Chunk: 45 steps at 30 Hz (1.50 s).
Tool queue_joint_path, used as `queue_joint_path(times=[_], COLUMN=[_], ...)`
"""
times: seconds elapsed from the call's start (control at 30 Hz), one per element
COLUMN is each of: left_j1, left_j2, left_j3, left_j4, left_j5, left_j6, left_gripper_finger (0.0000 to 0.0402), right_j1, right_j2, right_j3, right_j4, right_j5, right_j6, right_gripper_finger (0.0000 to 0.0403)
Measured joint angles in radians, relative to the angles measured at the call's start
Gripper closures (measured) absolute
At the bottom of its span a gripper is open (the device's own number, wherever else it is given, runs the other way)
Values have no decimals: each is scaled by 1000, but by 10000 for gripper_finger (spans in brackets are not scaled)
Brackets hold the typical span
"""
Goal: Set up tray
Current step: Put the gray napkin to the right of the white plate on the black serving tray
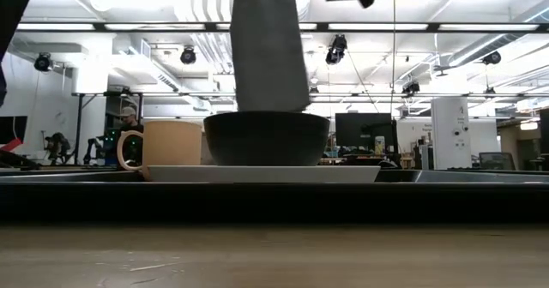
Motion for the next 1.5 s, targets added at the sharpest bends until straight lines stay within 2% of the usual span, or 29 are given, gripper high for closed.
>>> queue_joint_path(times=[0.17,0.27,0.43,0.53,0.7,0.93,1.2,1.37,1.5], left_j1=[10,11,-7,-24,-33,-31,-19,32,47], left_j2=[17,25,26,26,26,26,28,28,28], left_j3=[0,-1,-1,-2,-1,-1,-23,-22,-15], left_j4=[19,21,51,88,130,129,119,119,124], left_j5=[40,56,65,67,57,37,37,9,9], left_j6=[46,54,107,139,157,131,96,-8,-42], left_gripper_finger=[401,401,401,401,401,401,401,401,401], right_j1=[-21,-19,-28,-25,-24,-17,-15,15,23], right_j2=[97,156,224,250,294,337,321,324,336], right_j3=[112,207,351,396,409,412,474,470,470], right_j4=[-16,-94,-178,-186,-177,-178,-174,-178,-157], right_j5=[-2,-17,-129,-148,-190,-195,-187,-104,-104], right_j6=[-75,-117,-132,-144,-142,-102,-76,-59,-45], right_gripper_finger=[167,171,172,172,172,172,172,172,172])
